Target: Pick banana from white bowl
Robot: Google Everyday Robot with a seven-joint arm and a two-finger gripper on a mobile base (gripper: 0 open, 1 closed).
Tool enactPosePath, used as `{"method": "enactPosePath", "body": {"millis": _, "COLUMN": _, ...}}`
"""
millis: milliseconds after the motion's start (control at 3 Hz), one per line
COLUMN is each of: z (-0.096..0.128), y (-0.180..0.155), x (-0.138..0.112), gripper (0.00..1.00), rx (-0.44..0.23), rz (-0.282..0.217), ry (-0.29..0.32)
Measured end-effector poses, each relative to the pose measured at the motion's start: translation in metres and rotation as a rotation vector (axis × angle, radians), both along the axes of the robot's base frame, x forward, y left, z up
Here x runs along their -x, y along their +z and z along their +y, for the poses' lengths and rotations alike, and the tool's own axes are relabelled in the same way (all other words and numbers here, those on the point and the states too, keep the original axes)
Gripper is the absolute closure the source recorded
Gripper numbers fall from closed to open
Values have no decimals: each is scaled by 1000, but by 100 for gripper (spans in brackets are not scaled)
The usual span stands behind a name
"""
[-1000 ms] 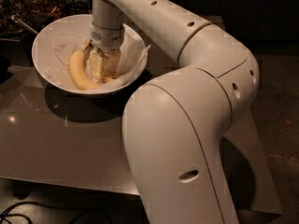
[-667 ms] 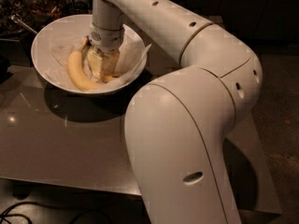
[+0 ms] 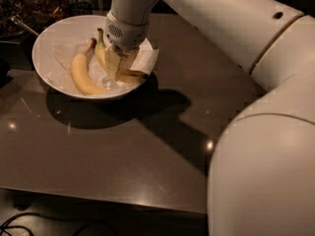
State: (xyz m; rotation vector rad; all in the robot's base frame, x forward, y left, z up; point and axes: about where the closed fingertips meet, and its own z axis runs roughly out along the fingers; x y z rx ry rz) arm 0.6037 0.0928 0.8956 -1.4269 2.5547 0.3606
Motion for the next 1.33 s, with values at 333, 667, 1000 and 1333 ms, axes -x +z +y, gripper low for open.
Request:
{"method": "enactPosePath", "body": {"millis": 333, "z": -10, "y": 29, "x": 30, "gripper": 100, "rx": -14, "rz": -74, "ry": 33}}
{"method": "enactPosePath", "body": {"millis": 667, "z": -7, "y": 37, "x": 33, "gripper": 100, "rx": -19, "rz": -89, "ry": 49}}
{"method": "enactPosePath", "body": {"millis": 1000, "z": -13, "y": 55, "x": 58, "gripper": 100, "rx": -27, "rz": -121, "ry": 83}}
{"method": "enactPosePath", "body": {"millis": 1333, "z": -27, "y": 64, "x": 90, "gripper": 100, "rx": -50, "rz": -122, "ry": 99}}
